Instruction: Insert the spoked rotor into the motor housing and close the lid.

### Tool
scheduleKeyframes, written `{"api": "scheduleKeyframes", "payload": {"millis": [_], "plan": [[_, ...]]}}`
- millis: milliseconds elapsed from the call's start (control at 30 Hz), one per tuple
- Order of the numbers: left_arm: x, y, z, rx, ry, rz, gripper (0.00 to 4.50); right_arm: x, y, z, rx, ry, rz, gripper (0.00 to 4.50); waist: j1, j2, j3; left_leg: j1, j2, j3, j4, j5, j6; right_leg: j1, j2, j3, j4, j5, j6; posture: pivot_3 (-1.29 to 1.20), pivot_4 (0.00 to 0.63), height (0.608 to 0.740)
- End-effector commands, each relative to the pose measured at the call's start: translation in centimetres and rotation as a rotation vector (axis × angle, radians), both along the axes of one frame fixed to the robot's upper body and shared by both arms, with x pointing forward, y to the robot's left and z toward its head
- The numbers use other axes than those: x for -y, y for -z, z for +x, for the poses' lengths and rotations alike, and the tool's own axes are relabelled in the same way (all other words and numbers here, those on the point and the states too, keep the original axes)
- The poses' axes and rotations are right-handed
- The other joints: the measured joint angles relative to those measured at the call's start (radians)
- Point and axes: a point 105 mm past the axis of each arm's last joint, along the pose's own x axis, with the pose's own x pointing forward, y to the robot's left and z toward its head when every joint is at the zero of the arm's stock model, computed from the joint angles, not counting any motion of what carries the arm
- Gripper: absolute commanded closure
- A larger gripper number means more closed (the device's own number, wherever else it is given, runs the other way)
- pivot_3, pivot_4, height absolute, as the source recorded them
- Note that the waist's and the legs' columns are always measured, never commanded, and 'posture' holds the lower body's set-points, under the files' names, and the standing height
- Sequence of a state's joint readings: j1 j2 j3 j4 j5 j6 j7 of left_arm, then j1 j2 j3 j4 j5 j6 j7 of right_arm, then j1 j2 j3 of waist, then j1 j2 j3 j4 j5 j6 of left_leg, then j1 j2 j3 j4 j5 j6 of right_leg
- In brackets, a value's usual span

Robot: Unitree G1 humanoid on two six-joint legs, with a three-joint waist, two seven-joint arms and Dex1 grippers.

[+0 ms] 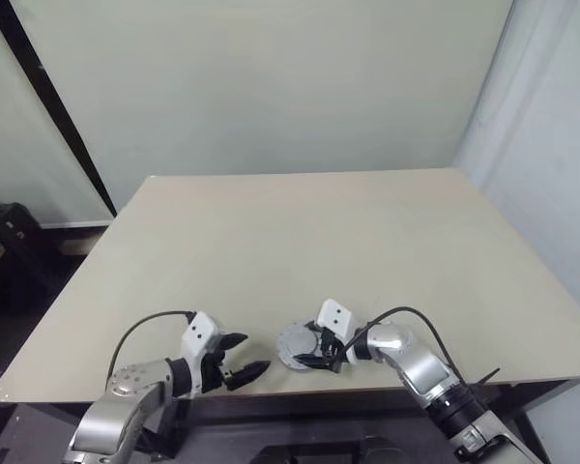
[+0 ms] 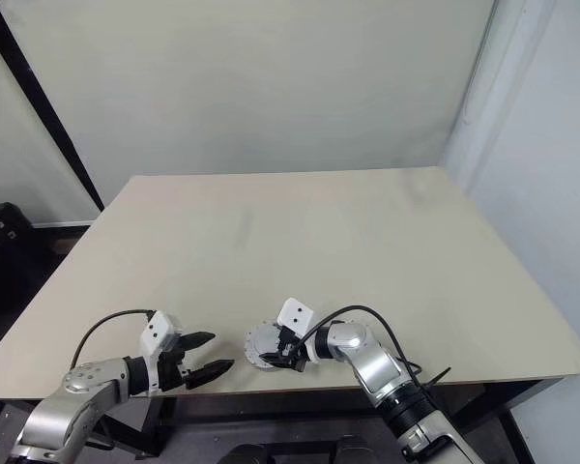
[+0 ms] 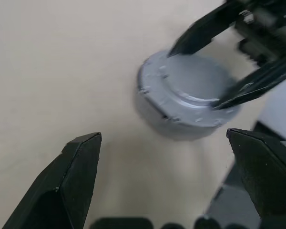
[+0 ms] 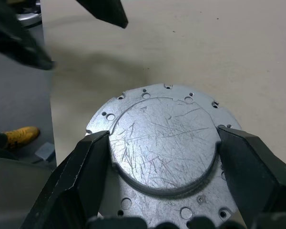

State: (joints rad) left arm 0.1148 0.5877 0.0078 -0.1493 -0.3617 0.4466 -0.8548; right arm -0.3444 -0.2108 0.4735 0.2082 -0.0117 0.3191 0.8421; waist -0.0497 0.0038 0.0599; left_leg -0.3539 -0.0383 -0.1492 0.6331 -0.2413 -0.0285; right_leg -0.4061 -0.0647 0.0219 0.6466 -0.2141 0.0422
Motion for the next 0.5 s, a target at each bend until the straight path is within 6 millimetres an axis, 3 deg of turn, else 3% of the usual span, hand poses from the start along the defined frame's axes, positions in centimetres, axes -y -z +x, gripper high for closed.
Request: {"api": "scheduleKeyframes", "payload": {"millis": [33, 500], "plan": [[0.39, -0.77, 0.52, 0.042, 0.007, -0.001, 0.00, -0.04, 0.13, 0.03, -0.020, 0.018, -0.015, 1.19, 0.000, 0.000, 0.000, 0.000, 0.000, 0.000, 0.000, 0.000, 0.000, 0.000, 0.000, 0.000, 0.000, 0.000, 0.000, 0.00, 0.000, 0.740], [0.85, -0.72, 0.83, 0.041, -0.006, 0.011, 0.00, -0.68, 0.48, -0.03, -0.013, 0.072, -0.048, 1.19, -0.001, 0.000, 0.000, 0.003, 0.002, 0.001, 0.000, 0.000, 0.000, 0.001, 0.001, 0.000, 0.001, 0.000, 0.000, 0.00, 0.000, 0.740]]}}
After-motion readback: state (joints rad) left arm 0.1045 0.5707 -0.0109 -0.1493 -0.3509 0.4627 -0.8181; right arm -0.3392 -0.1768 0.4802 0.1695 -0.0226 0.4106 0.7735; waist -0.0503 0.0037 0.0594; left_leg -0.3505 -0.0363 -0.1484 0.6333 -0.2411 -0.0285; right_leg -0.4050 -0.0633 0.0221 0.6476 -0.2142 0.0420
